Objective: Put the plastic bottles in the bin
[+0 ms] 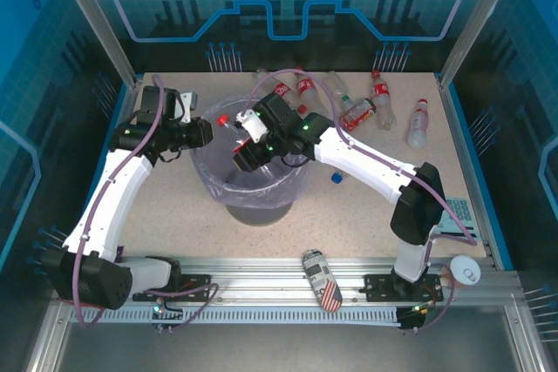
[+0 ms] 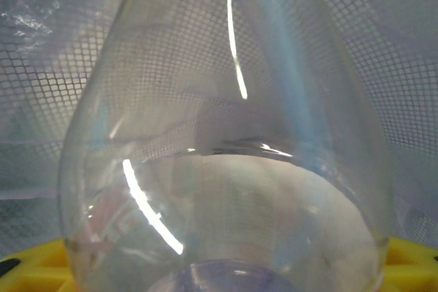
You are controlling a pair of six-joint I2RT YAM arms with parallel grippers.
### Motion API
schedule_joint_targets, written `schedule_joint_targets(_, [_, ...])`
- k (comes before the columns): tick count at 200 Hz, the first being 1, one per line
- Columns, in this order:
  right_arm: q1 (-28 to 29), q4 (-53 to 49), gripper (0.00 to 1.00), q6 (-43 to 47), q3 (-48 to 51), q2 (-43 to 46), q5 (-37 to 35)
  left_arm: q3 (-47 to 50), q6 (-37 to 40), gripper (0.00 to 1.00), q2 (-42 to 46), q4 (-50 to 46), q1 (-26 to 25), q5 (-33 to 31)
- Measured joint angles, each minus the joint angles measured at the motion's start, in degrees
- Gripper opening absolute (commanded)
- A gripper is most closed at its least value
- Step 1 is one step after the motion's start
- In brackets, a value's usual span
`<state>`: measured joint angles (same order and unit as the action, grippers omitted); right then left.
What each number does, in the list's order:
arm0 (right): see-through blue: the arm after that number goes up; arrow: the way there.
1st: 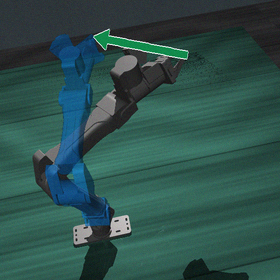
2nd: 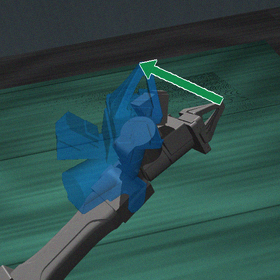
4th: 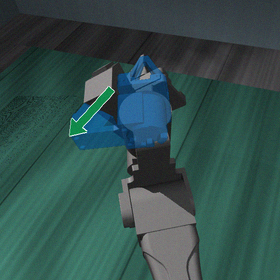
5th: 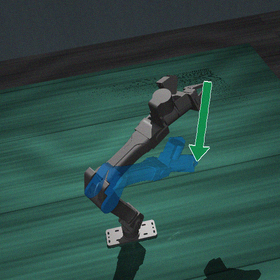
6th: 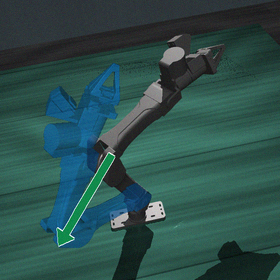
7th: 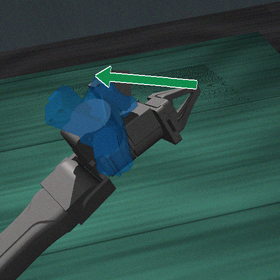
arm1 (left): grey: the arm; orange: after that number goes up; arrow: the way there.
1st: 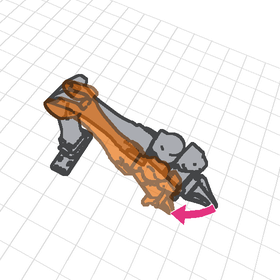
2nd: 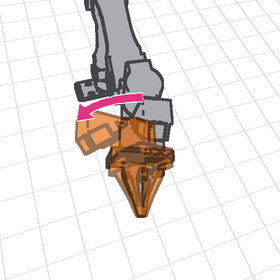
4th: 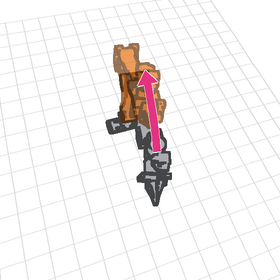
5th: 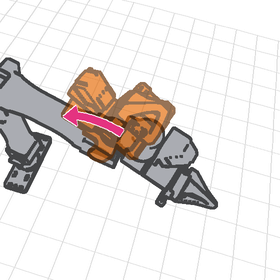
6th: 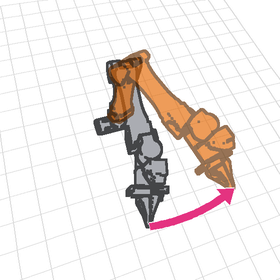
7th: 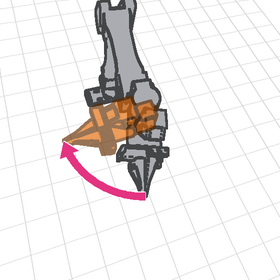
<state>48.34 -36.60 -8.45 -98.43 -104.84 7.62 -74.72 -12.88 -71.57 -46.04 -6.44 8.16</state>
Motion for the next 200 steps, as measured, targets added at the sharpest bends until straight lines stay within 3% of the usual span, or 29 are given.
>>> schedule_joint_targets(84, [0.0,-0.9,0.74,0.0,-0.6,0.0,0.0,0.0,1.2,0.13,0.0,0.0,0.0,-2.0])
schedule_joint_targets(120, [0.0,-1.4,0.75,-0.1,-5.5,0.1,1.5,-0.3,1.3,0.11,-0.1,-0.3,0.0,-3.0])
schedule_joint_targets(134, [0.0,-1.3,0.80,0.0,-8.1,0.6,1.9,-1.0,1.5,0.11,-0.7,-0.5,0.0,-3.7])
schedule_joint_targets(176, [-0.6,-0.6,0.81,-0.7,-11.8,7.8,1.7,-3.1,2.8,0.10,-2.7,-1.0,1.6,-4.7])
schedule_joint_targets(200, [-3.7,0.3,0.81,-2.2,-9.9,14.4,-0.4,-3.7,3.3,0.10,-3.4,-1.2,3.7,-5.0])
